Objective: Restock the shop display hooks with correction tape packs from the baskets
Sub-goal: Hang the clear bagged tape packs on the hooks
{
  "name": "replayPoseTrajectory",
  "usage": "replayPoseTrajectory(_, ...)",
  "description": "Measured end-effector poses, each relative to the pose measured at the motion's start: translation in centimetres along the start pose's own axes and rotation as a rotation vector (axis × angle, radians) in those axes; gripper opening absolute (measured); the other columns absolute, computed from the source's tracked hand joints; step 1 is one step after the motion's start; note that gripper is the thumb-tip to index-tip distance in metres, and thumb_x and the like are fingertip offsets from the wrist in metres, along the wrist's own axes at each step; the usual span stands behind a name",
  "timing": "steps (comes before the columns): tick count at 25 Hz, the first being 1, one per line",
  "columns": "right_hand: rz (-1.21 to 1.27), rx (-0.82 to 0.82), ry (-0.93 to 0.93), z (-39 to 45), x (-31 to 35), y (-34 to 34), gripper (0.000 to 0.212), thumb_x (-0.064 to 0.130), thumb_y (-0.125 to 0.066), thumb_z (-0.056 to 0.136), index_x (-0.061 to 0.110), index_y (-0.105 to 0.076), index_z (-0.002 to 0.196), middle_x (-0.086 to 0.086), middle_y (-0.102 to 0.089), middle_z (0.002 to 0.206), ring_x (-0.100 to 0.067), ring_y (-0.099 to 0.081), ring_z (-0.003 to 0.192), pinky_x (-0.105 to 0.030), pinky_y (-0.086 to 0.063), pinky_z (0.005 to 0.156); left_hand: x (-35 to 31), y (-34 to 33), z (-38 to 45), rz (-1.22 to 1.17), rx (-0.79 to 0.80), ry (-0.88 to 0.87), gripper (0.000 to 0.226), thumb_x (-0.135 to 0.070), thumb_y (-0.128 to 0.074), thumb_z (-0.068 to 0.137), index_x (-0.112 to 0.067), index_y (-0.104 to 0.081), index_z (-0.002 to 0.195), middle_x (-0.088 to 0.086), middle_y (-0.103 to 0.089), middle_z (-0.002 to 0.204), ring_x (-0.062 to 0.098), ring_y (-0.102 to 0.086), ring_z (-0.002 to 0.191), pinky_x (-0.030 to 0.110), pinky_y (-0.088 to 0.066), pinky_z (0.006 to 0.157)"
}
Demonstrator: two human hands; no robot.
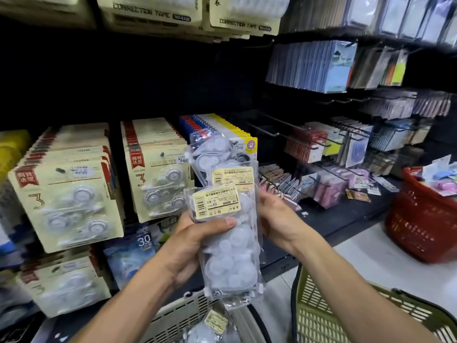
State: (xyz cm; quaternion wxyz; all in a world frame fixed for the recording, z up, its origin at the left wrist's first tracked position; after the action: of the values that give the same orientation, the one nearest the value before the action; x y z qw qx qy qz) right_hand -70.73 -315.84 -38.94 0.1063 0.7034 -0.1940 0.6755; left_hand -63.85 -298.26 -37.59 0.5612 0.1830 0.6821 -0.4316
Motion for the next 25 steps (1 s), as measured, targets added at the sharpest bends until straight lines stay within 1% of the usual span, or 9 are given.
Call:
replayPoseTrajectory(3, 0.235, -0.290, 0.170, 0.1, 2.0, 2.6, 0.009, 0.008, -0.056, 0.099, 0.010, -0.061, 0.107, -0.015, -0.070, 0.084, -0.020, -0.064, 0.061, -0.033, -0.059, 0.060, 0.4, 0.8, 0.2, -0.056, -0.127, 0.050, 0.059, -0.006, -0.079, 0.057, -0.003, -0.069, 0.115, 0.015, -0.078, 0.101, 0.026, -0.076, 0.084, 0.039, -0.062, 0.080)
replayPoseTrajectory(5, 0.269, -0.487, 0.199, 0.3, 2.3, 5.4, 0.008, 0.009, -0.053, 0.101, 0.013, -0.059, 0.105, -0.006, -0.065, 0.076, -0.011, -0.060, 0.053, -0.026, -0.056, 0.054, 0.7, 1.7, 0.2, -0.070, -0.202, 0.081, 0.074, -0.009, -0.082, 0.055, 0.004, -0.062, 0.126, 0.019, -0.076, 0.105, 0.028, -0.075, 0.084, 0.040, -0.063, 0.077)
replayPoseTrajectory(6, 0.277, -0.557, 0.192, 0.4, 2.1, 6.6, 0.010, 0.010, -0.054, 0.101, 0.011, -0.058, 0.111, -0.007, -0.063, 0.079, -0.010, -0.059, 0.053, -0.025, -0.057, 0.055, 0.8, 2.0, 0.1, -0.077, -0.226, 0.087, 0.078, -0.009, -0.083, 0.054, 0.006, -0.061, 0.127, 0.020, -0.076, 0.107, 0.029, -0.074, 0.084, 0.039, -0.063, 0.075)
replayPoseTrajectory(8, 0.307, -0.630, 0.173, 0.6, 1.6, 8.1, 0.037, 0.010, -0.058, 0.100, 0.002, -0.049, 0.136, -0.009, -0.061, 0.086, -0.012, -0.059, 0.058, -0.026, -0.059, 0.058, 0.8, 2.5, 0.0, -0.089, -0.270, 0.090, 0.087, -0.011, -0.088, 0.048, 0.007, -0.060, 0.129, 0.020, -0.076, 0.107, 0.029, -0.074, 0.084, 0.037, -0.064, 0.071)
replayPoseTrajectory(10, 0.326, -0.654, 0.158, 0.8, 1.3, 8.5, 0.051, 0.010, -0.059, 0.099, 0.000, -0.040, 0.146, -0.010, -0.059, 0.085, -0.015, -0.058, 0.061, -0.027, -0.060, 0.058, 0.8, 2.7, 0.0, -0.108, -0.298, 0.092, 0.095, -0.013, -0.090, 0.044, 0.005, -0.058, 0.132, 0.018, -0.076, 0.109, 0.030, -0.075, 0.087, 0.035, -0.063, 0.067)
replayPoseTrajectory(15, 0.280, -0.730, 0.140, 1.4, 1.6, 8.3, 0.031, 0.013, -0.065, 0.097, 0.007, -0.048, 0.122, -0.012, -0.056, 0.079, -0.019, -0.058, 0.062, -0.031, -0.061, 0.052, 1.0, 2.4, 0.3, -0.095, -0.310, 0.111, 0.080, -0.012, -0.086, 0.050, 0.000, -0.064, 0.126, 0.017, -0.076, 0.109, 0.033, -0.074, 0.095, 0.040, -0.062, 0.081)
replayPoseTrajectory(20, 0.395, -0.724, 0.083, 1.7, 2.1, 7.8, 0.039, 0.005, -0.068, 0.093, 0.005, -0.046, 0.125, -0.015, -0.062, 0.085, -0.025, -0.066, 0.070, -0.033, -0.062, 0.058, 1.2, 2.4, 0.2, -0.095, -0.340, 0.137, 0.105, -0.023, -0.092, 0.033, -0.001, -0.059, 0.131, 0.018, -0.076, 0.110, 0.037, -0.073, 0.100, 0.040, -0.063, 0.073)
replayPoseTrajectory(23, 0.601, -0.695, 0.057, 2.2, 2.0, 8.0, 0.051, -0.008, -0.060, 0.093, 0.005, -0.042, 0.138, -0.020, -0.061, 0.104, -0.028, -0.066, 0.085, -0.034, -0.062, 0.063, 1.2, 2.5, 0.1, -0.106, -0.344, 0.135, 0.104, -0.020, -0.093, 0.035, 0.000, -0.058, 0.132, 0.019, -0.075, 0.111, 0.035, -0.074, 0.095, 0.038, -0.062, 0.069)
replayPoseTrajectory(25, 0.534, -0.694, -0.006, 2.5, 1.8, 8.0, 0.051, -0.008, -0.059, 0.093, 0.010, -0.042, 0.137, -0.017, -0.054, 0.123, -0.028, -0.060, 0.098, -0.035, -0.058, 0.065, 1.3, 2.7, 0.1, -0.119, -0.341, 0.140, 0.103, -0.017, -0.094, 0.038, -0.001, -0.057, 0.133, 0.019, -0.075, 0.112, 0.036, -0.074, 0.097, 0.038, -0.062, 0.069)
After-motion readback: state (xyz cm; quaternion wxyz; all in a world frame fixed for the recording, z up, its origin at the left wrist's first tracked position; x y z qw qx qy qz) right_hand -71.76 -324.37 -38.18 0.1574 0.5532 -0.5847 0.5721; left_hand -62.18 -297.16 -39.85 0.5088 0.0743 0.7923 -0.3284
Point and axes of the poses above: each hand's wrist, its own z-axis towards the middle knuckle, its own y-axis out of the back of the hand, x = y × z, the point moved 2 cm from there along z, towards the middle knuckle
